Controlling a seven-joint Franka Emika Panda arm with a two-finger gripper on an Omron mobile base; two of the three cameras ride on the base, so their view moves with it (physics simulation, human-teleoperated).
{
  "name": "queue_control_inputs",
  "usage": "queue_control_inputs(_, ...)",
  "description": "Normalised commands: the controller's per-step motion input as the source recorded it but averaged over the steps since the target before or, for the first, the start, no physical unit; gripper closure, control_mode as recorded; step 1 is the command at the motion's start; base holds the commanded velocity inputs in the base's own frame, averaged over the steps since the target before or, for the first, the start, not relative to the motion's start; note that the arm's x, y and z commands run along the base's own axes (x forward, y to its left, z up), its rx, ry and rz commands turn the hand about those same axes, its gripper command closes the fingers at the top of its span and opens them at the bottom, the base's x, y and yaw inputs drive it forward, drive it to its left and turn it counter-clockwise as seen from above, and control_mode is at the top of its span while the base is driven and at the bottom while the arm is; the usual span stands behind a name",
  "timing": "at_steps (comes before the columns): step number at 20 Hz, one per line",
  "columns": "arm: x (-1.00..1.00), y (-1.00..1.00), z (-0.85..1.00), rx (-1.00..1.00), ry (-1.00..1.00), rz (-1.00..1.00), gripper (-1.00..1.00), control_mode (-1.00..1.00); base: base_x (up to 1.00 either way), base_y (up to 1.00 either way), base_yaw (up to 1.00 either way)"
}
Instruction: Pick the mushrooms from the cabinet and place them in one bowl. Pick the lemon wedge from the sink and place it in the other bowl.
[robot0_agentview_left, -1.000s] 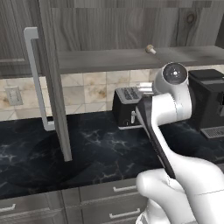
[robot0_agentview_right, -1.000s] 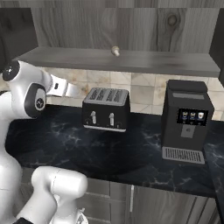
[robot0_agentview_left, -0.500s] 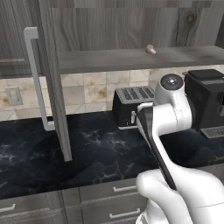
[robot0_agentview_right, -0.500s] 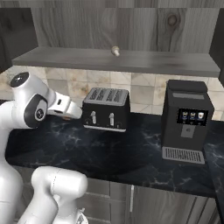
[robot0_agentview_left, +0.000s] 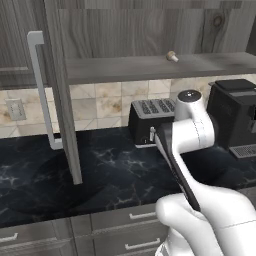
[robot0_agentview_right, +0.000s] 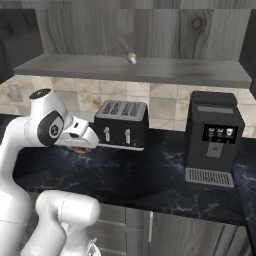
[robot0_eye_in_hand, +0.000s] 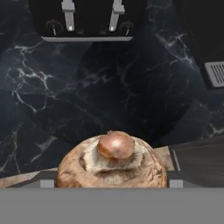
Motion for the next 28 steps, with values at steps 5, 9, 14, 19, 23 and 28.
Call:
queue_control_inputs(5,0.0,0.0,0.0,0.0,0.0,0.0,1.0,-1.0,0.0,0.0,0.0)
queue_control_inputs(9,0.0,0.0,0.0,0.0,0.0,0.0,1.0,-1.0,0.0,0.0,0.0)
queue_control_inputs(14,-0.01,-0.01,0.0,0.0,0.0,0.0,1.0,1.0,-0.08,-0.08,-0.01)
queue_control_inputs(19,0.0,0.0,0.0,0.0,0.0,0.0,1.0,1.0,-0.47,-0.21,-0.02)
queue_control_inputs(23,0.0,0.0,0.0,0.0,0.0,0.0,1.0,1.0,-0.71,-0.13,-0.05)
queue_control_inputs(28,0.0,0.0,0.0,0.0,0.0,0.0,1.0,1.0,-0.64,-0.03,-0.05)
